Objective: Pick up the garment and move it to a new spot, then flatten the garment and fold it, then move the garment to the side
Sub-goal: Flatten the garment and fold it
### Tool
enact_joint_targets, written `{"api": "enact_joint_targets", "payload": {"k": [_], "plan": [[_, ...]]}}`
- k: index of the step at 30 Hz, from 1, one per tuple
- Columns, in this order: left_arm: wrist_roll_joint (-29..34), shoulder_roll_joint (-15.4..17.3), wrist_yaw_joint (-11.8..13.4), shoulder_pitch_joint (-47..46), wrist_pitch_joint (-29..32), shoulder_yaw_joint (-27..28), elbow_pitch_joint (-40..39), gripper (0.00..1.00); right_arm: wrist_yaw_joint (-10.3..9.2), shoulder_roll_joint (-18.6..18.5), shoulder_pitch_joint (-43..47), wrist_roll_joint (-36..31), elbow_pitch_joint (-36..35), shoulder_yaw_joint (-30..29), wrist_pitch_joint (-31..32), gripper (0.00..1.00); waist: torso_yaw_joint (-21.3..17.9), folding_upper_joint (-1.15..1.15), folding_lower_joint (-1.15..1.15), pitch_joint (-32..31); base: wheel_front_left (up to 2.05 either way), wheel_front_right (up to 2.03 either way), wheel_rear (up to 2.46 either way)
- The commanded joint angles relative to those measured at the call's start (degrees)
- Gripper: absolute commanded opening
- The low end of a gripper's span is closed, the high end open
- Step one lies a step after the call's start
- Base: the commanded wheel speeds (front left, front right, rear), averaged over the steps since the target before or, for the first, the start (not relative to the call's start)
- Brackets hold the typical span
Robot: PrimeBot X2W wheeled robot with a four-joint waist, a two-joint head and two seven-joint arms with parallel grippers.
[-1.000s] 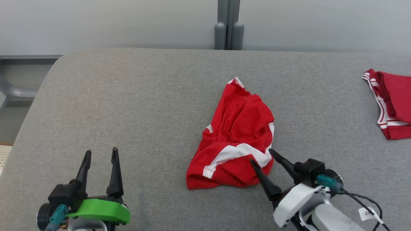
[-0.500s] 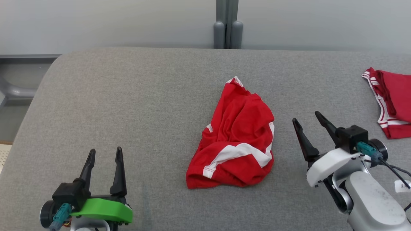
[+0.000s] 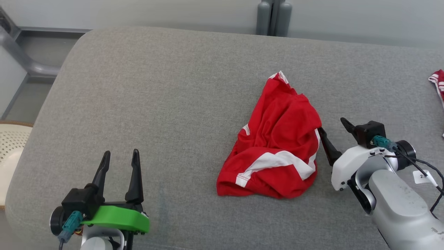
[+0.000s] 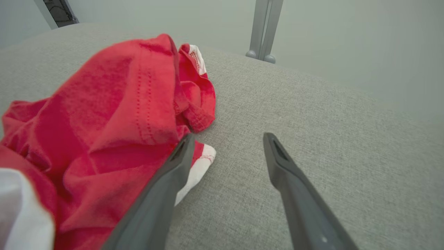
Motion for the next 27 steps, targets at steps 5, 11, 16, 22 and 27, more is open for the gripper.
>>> {"api": "enact_joint_targets", "payload": {"k": [5,11,16,22,27], "plan": [[-0.76,0.1,0.57,-1.65,-0.16,-0.52,0.03,1.0,-0.09,1.4,-2.84,2.12,6.96,2.61,-0.23,1.0,2.52,0.0,0.0,1.72,0.0,0.0,0.0],[-1.25,0.1,0.87,-2.14,-0.16,-1.17,0.23,1.0,-0.09,2.68,-4.74,5.57,13.61,5.11,0.12,0.0,3.4,0.0,0.0,1.83,0.0,0.0,0.0],[-1.4,0.1,1.14,-1.5,-0.16,-0.73,0.25,1.0,-0.1,2.11,-5.14,7.99,14.71,6.65,-1.31,0.0,2.98,0.0,0.0,1.21,0.0,0.0,0.0],[-1.08,0.1,1.19,0.12,-0.16,0.22,-0.04,1.0,-0.09,-0.18,-2.68,9.76,10.14,4.74,-1.91,0.0,0.32,0.0,0.0,-0.32,0.0,0.0,0.0],[-0.93,0.11,1.18,0.85,-0.16,0.74,-0.37,1.0,-0.1,-2.38,3.74,8.86,0.69,-0.83,-1.91,0.0,-2.67,0.0,0.0,-1.33,0.0,0.0,0.0]]}}
